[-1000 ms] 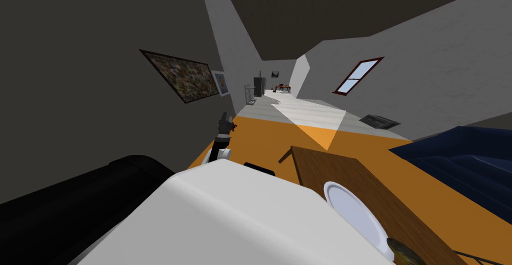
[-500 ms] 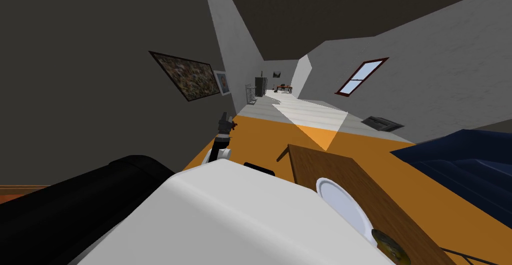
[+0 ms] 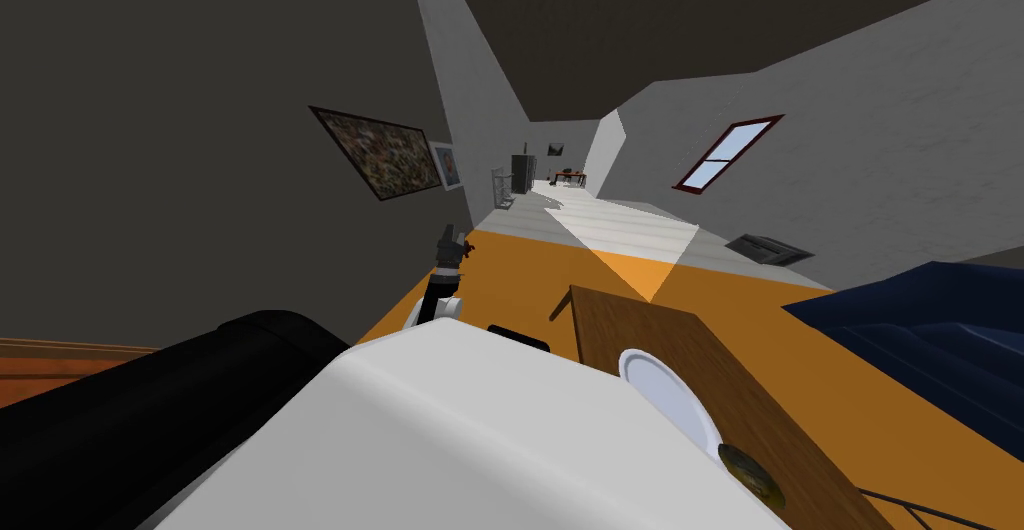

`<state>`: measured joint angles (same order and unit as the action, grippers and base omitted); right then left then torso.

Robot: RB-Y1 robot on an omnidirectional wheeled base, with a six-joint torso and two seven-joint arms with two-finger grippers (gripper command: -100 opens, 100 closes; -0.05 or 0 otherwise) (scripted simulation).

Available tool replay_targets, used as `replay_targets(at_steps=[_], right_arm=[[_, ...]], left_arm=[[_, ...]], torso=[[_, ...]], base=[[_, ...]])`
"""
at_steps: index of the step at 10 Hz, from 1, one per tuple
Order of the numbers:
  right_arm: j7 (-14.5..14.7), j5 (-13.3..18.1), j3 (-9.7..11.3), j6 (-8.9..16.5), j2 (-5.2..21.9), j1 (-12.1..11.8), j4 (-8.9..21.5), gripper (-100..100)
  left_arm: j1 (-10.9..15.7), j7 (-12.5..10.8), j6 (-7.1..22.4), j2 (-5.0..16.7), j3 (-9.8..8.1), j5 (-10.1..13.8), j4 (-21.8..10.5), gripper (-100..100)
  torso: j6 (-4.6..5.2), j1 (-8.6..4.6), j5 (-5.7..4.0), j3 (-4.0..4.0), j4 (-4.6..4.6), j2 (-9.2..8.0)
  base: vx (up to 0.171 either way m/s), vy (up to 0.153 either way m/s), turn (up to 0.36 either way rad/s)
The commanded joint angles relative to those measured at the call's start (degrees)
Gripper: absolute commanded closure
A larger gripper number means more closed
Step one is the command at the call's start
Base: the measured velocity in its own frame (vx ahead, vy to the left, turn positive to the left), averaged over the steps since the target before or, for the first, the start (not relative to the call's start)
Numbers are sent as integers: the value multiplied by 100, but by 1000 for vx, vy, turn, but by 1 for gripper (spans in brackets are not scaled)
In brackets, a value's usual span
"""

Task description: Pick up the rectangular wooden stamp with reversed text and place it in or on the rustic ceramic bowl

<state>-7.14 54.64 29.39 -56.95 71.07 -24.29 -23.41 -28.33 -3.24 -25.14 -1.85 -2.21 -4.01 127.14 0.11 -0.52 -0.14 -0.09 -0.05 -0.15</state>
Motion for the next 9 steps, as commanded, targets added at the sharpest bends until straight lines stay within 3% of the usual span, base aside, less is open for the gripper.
replay_targets(at_steps=[1, 2, 3, 7, 8, 9], right_arm=[[-99, -24, 0, -39, 80, -60, -160, 100], [-41, -15, -1, -42, 47, -29, -81, 100], [-54, -17, -2, -42, 54, -34, -95, -100], [-53, -17, -2, -42, 53, -34, -94, -100], [-53, -17, -2, -42, 53, -34, -94, 0], [-86, -14, -48, -229, 282, -30, -141, -100]], left_arm=[[0, 0, 0, 0, 0, 0, 0, 0], [0, 0, 0, 0, 0, 0, 0, 0], [0, 0, 0, -1, 0, 0, 0, 0], [-1, 0, 0, -1, 1, 0, 0, 0], [-1, 0, 0, -1, 1, 0, 0, 0], [-1, 0, 0, -1, 1, 0, 0, 0]], torso=[[0, 0, 0, 0, 0, 0], [4, 10, -1, 1, 0, 2], [5, 25, 1, 4, 2, 6], [5, 40, 6, 7, 3, 11], [5, 41, 6, 7, 3, 11], [5, 41, 6, 7, 3, 11]], base=[[-25, -70, 17], [-7, -26, 5], [-2, -6, 1], [0, 0, 0], [0, 0, 0], [-7, 27, -56]])
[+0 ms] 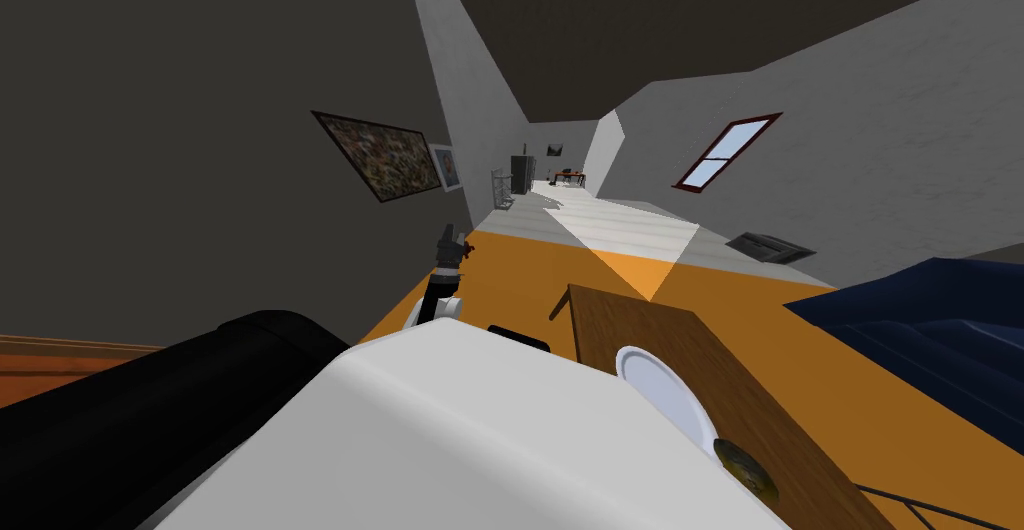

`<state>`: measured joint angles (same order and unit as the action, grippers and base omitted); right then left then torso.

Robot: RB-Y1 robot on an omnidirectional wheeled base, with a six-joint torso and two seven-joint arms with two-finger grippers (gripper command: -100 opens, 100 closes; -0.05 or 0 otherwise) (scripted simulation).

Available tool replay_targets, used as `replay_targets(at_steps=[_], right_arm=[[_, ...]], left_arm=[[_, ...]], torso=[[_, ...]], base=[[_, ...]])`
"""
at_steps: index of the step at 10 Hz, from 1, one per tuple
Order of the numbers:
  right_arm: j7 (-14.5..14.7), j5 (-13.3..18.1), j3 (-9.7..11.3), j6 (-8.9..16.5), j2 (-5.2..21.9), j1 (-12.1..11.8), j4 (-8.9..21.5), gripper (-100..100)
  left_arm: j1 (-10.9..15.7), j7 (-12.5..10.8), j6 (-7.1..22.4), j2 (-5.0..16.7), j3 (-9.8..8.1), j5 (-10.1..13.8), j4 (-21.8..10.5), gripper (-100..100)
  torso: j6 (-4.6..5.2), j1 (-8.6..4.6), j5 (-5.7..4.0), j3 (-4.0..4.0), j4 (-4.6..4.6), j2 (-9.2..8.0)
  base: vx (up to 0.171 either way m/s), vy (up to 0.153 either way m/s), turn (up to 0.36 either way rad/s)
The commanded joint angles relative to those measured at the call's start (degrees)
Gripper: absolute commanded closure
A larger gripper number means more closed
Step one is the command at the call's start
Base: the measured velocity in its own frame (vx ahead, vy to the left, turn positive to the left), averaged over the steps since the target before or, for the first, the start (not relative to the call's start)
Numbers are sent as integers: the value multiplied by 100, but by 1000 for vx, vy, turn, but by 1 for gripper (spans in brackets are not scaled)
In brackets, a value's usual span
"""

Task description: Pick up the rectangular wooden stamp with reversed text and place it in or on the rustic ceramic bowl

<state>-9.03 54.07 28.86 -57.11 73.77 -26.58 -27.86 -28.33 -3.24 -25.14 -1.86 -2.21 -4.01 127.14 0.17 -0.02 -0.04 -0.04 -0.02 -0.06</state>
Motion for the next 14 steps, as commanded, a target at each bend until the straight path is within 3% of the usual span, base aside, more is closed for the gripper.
replay_targets(at_steps=[1, 4, 6, 8, 9, 14], right_arm=[[104, 43, 5, -212, 12, 199, 286, -100], [82, 45, -25, -337, 164, 201, 272, -100], [38, 49, -87, -586, 469, 206, 208, -100], [-11, 37, -87, -513, 468, 125, 62, -100], [-60, 24, -97, -482, 488, 90, -1, 0], [-56, 25, -96, -485, 486, 93, 6, 0]], left_arm=[[0, 0, 0, 0, 0, 0, 0, 0], [0, 0, 0, 0, 0, 0, 0, 0], [0, 0, 0, 0, 0, 0, 0, 0], [0, 0, 0, 0, 0, 0, 0, 0], [0, 0, 0, 0, 0, 0, 0, 0], [0, 0, 0, 0, 0, 0, 0, 0]], torso=[[0, 0, 0, 0, 0, 0], [-1, -1, 0, 0, 0, 0], [-1, -1, -1, 0, 0, 1], [-1, 7, 1, -2, -1, -3], [-1, -2, -3, -1, 0, -1], [-1, -10, -5, 1, 0, 3]], base=[[-10, 38, -34], [-6, 18, -15], [-10, 35, -49], [-10, 25, -9], [0, 0, 0], [0, 0, 0]])
